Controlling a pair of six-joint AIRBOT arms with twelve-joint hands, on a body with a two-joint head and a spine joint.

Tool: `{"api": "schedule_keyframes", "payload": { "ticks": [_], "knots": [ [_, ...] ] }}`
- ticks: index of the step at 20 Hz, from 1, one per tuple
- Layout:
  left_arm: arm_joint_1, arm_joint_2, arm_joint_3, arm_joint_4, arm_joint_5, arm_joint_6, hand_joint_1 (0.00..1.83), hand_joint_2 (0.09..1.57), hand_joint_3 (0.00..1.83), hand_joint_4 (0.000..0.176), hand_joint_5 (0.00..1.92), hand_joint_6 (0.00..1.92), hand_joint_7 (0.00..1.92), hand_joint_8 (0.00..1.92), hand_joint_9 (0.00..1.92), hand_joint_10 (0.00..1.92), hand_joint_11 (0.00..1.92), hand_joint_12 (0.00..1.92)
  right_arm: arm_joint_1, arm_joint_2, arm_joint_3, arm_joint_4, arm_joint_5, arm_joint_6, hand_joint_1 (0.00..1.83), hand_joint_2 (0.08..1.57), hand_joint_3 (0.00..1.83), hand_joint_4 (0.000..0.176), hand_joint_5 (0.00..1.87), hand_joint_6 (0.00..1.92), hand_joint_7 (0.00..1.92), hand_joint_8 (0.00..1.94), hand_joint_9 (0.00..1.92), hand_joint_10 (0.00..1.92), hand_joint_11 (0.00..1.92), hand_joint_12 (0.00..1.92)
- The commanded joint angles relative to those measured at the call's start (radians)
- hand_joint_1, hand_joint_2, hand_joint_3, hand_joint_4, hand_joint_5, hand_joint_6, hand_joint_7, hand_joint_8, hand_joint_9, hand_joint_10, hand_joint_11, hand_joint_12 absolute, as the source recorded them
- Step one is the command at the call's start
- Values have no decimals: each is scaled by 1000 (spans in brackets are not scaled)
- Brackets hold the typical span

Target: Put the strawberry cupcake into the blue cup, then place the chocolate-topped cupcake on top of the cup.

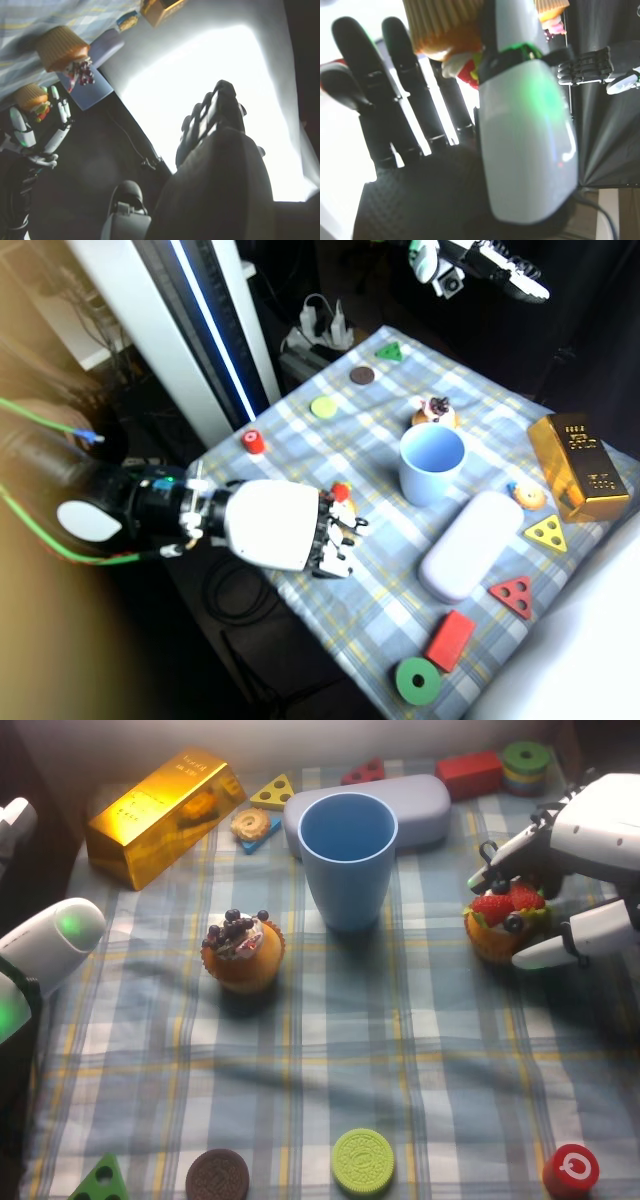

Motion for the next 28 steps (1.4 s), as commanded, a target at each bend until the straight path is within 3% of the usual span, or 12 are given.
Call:
{"api": "schedule_keyframes", "payload": {
  "ticks": [1, 8, 9, 11, 12, 14, 21, 22, 23, 26, 27, 28],
  "knots": [
    [-6, 1, 5, 26, -115, -5, 0, 1041, 0, 0, 83, 3, 54, 4, 0, 0, 0, 0, 21, 2, 4, 18, 102, 19, 923, 1063, 0, 0, 868, 0, 1137, 0, 1112, 405, 745, 1460],
    [-6, 2, 6, 27, -114, -5, 0, 1045, 0, 0, 101, 5, 77, 7, 17, 5, 0, 0, 105, 37, 5, -79, 102, 135, 1068, 1094, 1, 0, 825, 0, 1192, 14, 1073, 605, 678, 1408],
    [-6, 2, 6, 27, -114, -5, 0, 1047, 0, 0, 100, 4, 88, 11, 28, 9, 0, 0, 119, 41, 5, -94, 102, 151, 1304, 1073, 0, 0, 833, 10, 1145, 597, 1167, 419, 715, 1305],
    [-6, 2, 6, 26, -113, -5, 0, 1044, 0, 0, 100, 3, 80, 5, 21, 4, 0, 0, 159, 53, 6, -134, 102, 195, 1361, 1068, 0, 0, 823, 5, 1075, 854, 1256, 369, 832, 1302],
    [-6, 2, 6, 26, -113, -5, 0, 1049, 0, 0, 103, 4, 78, 4, 20, 4, 0, 0, 175, 56, 6, -145, 102, 201, 1276, 1095, 36, 0, 894, 833, 1010, 954, 1251, 373, 816, 1305],
    [-6, 2, 7, 25, -115, -5, 0, 1048, 0, 0, 99, 2, 75, 2, 20, 3, 0, 0, 214, 56, 6, -170, 103, 202, 1363, 1059, 6, 0, 786, 147, 1084, 842, 1214, 528, 839, 1389],
    [-6, 2, 9, 26, -113, -5, 0, 1060, 4, 0, 91, 0, 64, 1, 8, 2, 0, 0, 324, 49, 3, -237, 103, 221, 1352, 1107, 0, 0, 841, 7, 975, 1021, 1044, 1058, 894, 1605],
    [-6, 2, 9, 26, -112, -5, 0, 1064, 6, 0, 97, 3, 70, 3, 13, 4, 0, 0, 345, 44, 3, -247, 103, 221, 1264, 1145, 2, 0, 862, 887, 927, 1091, 1047, 997, 845, 1556],
    [-6, 2, 9, 26, -111, -5, 0, 1067, 7, 0, 99, 3, 76, 6, 18, 6, 0, 0, 368, 38, 3, -259, 103, 221, 1236, 1172, 3, 0, 825, 1134, 883, 1157, 1003, 939, 777, 1537],
    [-7, 2, 10, 29, -111, -5, 0, 1066, 6, 0, 112, 8, 81, 6, 23, 7, 0, 0, 425, 16, 8, -289, 103, 221, 1143, 1075, 0, 0, 812, 51, 953, 318, 797, 801, 474, 1617],
    [-7, 2, 11, 30, -109, -5, 0, 1056, 1, 0, 114, 8, 87, 8, 32, 10, 0, 0, 433, 9, 10, -290, 104, 224, 1125, 1045, 0, 0, 863, 17, 928, 1020, 887, 1582, 763, 1860],
    [-7, 2, 12, 31, -108, -5, 0, 1051, 0, 0, 105, 3, 76, 3, 27, 7, 0, 0, 442, 0, 14, -293, 108, 227, 1112, 1032, 0, 0, 883, 8, 905, 1074, 842, 1645, 735, 1909]
  ]
}}
